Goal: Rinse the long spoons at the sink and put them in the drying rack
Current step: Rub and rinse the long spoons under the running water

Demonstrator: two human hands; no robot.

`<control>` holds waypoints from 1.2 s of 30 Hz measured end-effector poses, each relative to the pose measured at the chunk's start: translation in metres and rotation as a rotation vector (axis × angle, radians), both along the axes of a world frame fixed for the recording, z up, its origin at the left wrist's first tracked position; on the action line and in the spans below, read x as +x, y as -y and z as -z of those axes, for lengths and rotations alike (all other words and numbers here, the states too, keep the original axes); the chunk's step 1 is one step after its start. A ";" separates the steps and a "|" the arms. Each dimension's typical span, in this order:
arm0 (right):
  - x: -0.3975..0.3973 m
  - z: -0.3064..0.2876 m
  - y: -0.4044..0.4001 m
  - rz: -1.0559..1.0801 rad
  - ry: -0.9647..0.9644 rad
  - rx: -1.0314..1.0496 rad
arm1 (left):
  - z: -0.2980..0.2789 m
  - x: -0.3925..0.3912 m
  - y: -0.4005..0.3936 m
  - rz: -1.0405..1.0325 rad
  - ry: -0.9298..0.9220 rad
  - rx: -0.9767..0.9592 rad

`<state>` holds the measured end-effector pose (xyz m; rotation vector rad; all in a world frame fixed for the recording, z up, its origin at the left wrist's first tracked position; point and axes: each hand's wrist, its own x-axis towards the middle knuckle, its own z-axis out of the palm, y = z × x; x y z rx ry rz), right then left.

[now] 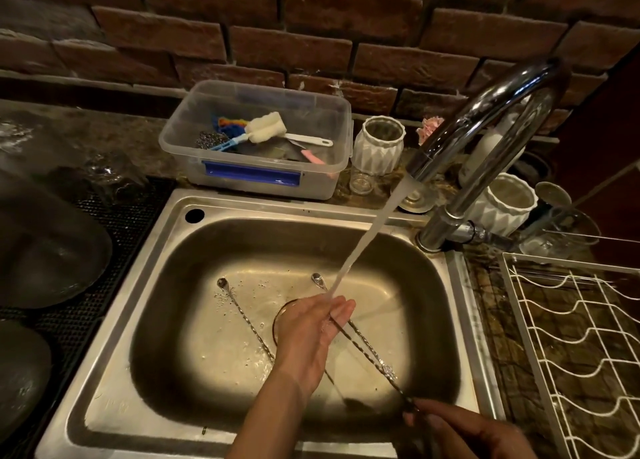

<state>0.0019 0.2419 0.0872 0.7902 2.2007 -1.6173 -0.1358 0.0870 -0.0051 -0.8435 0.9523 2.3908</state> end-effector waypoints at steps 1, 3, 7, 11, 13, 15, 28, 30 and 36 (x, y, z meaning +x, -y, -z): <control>-0.004 0.004 0.000 -0.032 0.028 0.062 | 0.001 -0.001 0.000 0.002 -0.024 -0.009; -0.011 0.009 0.004 -0.091 0.087 0.169 | 0.004 -0.004 0.000 0.010 -0.058 -0.054; -0.021 0.022 0.011 -0.079 0.090 0.205 | 0.009 -0.014 0.006 -0.009 -0.069 -0.101; -0.038 0.032 0.013 -0.159 0.138 0.242 | 0.015 -0.024 0.018 -0.020 -0.064 -0.053; -0.050 0.040 0.016 -0.182 0.134 0.261 | 0.017 -0.031 0.025 -0.060 -0.019 0.034; -0.059 0.050 0.020 -0.231 0.122 0.299 | 0.021 -0.036 0.032 -0.100 0.004 0.102; -0.106 0.114 0.058 -0.192 -0.158 0.408 | 0.046 -0.046 0.035 -0.012 0.053 -0.104; -0.115 0.127 0.055 -0.151 -0.169 0.436 | 0.052 -0.047 0.047 0.102 0.074 -0.314; -0.133 0.160 0.036 -0.014 -0.118 0.523 | 0.072 -0.049 0.082 0.229 0.145 -0.794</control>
